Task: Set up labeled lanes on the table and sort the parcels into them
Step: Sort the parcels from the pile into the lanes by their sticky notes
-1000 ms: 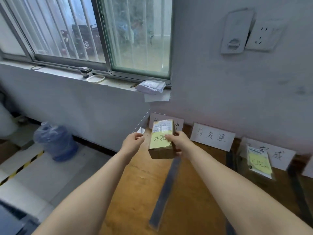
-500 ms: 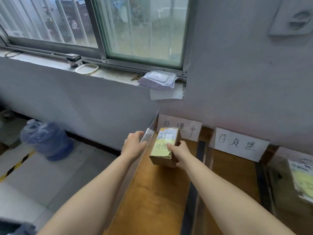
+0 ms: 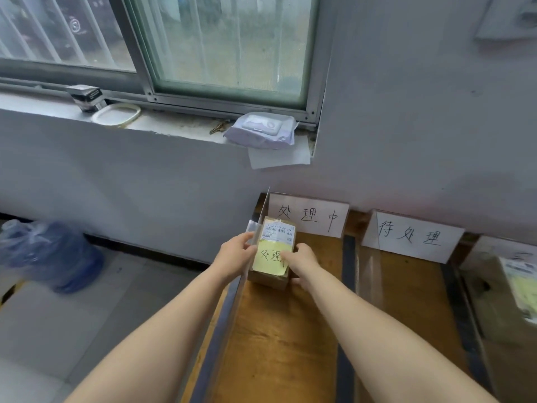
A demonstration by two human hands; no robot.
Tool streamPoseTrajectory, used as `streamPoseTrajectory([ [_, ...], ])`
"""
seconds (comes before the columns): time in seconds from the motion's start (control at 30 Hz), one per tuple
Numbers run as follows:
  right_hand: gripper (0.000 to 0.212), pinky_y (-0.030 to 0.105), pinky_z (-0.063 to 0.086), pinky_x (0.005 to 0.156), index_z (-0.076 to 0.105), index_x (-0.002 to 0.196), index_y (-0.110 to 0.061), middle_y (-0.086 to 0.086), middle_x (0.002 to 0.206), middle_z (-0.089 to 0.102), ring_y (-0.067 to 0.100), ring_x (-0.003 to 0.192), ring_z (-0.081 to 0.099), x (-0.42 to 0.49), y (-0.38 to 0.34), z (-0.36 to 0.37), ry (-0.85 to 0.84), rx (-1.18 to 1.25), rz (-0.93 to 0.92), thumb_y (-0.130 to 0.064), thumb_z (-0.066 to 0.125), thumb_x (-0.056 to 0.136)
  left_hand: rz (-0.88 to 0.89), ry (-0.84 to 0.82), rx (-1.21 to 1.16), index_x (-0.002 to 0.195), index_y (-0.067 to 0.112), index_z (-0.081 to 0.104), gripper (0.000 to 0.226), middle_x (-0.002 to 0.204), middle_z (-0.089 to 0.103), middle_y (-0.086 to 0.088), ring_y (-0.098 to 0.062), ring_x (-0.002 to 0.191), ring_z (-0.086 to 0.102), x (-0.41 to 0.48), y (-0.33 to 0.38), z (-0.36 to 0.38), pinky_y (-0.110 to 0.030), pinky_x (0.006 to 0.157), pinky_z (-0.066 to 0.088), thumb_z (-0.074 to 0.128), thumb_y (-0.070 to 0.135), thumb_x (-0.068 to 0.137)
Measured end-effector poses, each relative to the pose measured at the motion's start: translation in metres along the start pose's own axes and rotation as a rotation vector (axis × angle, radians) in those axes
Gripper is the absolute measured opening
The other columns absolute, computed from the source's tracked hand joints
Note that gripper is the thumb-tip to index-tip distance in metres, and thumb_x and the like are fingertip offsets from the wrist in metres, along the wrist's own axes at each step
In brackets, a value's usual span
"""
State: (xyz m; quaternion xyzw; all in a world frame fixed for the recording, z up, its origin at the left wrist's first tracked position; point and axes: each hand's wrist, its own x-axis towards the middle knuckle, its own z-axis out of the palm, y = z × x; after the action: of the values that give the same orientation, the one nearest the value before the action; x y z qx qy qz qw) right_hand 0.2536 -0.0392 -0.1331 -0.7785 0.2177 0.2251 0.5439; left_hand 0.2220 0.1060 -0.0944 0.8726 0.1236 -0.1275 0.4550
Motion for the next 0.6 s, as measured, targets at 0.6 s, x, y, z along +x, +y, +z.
streamPoseTrajectory([
  [0.6, 0.041, 0.043, 0.050, 0.091, 0.052, 0.131, -0.019, 0.005, 0.131, 0.054, 0.026, 0.116, 0.053, -0.110, -0.007, -0.141, 0.363, -0.739, -0.627, -0.040, 0.048, 0.097, 0.314, 0.121, 0.147, 0.124, 0.013, 0.055, 0.033, 0.119, 0.060, -0.008, -0.018, 0.101, 0.055, -0.071, 0.103, 0.029, -0.028, 0.080, 0.043, 0.057, 0.025, 0.094],
])
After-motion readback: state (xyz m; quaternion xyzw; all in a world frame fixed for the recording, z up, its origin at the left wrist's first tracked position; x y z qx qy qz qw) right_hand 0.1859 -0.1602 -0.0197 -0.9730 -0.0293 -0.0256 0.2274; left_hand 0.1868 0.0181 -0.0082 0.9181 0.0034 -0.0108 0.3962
